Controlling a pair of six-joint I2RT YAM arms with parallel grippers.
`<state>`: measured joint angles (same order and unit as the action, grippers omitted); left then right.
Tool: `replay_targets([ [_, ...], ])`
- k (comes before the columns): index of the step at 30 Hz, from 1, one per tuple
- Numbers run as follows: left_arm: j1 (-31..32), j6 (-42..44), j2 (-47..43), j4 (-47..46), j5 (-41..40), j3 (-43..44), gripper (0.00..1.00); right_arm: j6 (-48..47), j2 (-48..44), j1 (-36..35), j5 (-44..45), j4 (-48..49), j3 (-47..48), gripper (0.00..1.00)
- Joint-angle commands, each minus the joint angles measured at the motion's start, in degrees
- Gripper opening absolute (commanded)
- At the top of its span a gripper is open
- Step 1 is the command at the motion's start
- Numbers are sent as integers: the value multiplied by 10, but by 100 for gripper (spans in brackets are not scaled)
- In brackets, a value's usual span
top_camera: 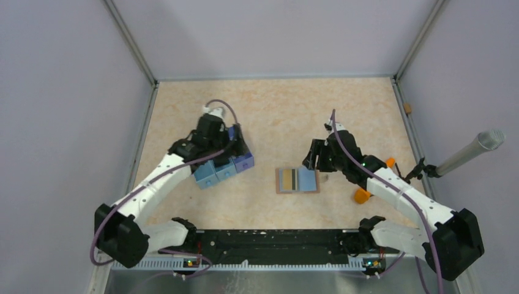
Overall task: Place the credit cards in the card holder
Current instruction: Pick up the credit card from the storage box.
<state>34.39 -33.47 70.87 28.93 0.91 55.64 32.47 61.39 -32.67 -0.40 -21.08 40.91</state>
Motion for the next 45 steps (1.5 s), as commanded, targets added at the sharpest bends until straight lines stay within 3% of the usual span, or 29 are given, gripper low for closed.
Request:
replay_targets([
  [1, -157, 62, -68, 109, -53, 5, 99, -17, -29, 13, -12, 2, -7, 60],
  [5, -271, 112, -88, 121, -92, -7, 99, -21, -41, 19, -24, 10, -22, 62],
  [9, -392, 141, -68, 109, -32, -13, 99, -23, -47, 23, -37, 24, -32, 62],
  [13, -437, 150, -29, 83, 45, -10, 99, -25, -52, 27, -48, 35, -41, 63],
  [22, -468, 163, 96, 80, 98, 23, 99, -25, -60, 29, -69, 53, -56, 63],
  [32, -480, 169, 192, 84, 70, 61, 99, -20, -64, 30, -82, 65, -74, 62],
  [38, -488, 173, 196, 91, 48, 59, 99, -14, -65, 30, -95, 81, -84, 62],
  [45, -494, 173, 165, 90, 37, 42, 84, -7, -67, 31, -104, 88, -89, 61],
])
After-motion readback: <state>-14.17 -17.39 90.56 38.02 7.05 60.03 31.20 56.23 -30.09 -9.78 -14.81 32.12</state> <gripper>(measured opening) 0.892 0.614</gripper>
